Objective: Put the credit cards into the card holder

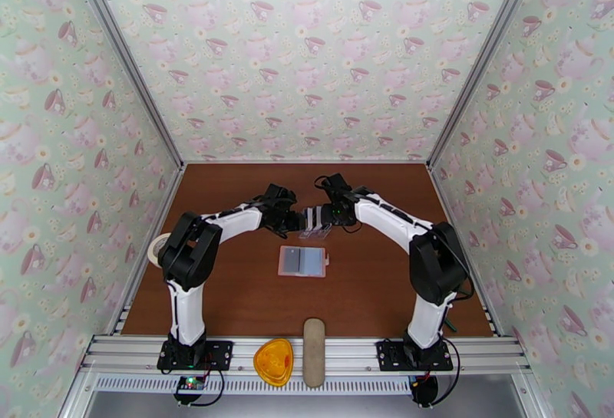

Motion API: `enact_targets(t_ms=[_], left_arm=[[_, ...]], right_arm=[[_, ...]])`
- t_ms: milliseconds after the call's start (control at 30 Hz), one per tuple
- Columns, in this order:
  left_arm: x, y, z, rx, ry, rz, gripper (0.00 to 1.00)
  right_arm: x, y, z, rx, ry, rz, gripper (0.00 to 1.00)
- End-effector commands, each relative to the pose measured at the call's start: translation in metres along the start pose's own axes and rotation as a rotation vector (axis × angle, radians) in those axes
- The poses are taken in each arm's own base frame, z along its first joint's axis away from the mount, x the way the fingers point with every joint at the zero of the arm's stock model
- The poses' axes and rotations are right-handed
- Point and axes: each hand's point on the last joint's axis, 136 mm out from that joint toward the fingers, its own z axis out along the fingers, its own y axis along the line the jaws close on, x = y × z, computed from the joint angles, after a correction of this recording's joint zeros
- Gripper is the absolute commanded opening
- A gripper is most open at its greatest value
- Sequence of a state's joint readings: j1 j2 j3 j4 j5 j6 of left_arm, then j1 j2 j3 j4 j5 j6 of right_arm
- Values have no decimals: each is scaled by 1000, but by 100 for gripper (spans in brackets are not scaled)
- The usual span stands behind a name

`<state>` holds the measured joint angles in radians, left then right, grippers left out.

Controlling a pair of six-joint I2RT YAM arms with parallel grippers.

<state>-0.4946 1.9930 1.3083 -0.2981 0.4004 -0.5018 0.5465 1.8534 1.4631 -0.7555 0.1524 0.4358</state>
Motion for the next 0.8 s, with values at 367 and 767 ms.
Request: enact_targets(t_ms=[367,767], left_arm=[[18,15,13,-28,52,-27,39],[19,18,16,-37,60,-33,39]], right_arm=[[1,-4,14,81,57,-83,54],[7,4,24,101,85,-122,54]])
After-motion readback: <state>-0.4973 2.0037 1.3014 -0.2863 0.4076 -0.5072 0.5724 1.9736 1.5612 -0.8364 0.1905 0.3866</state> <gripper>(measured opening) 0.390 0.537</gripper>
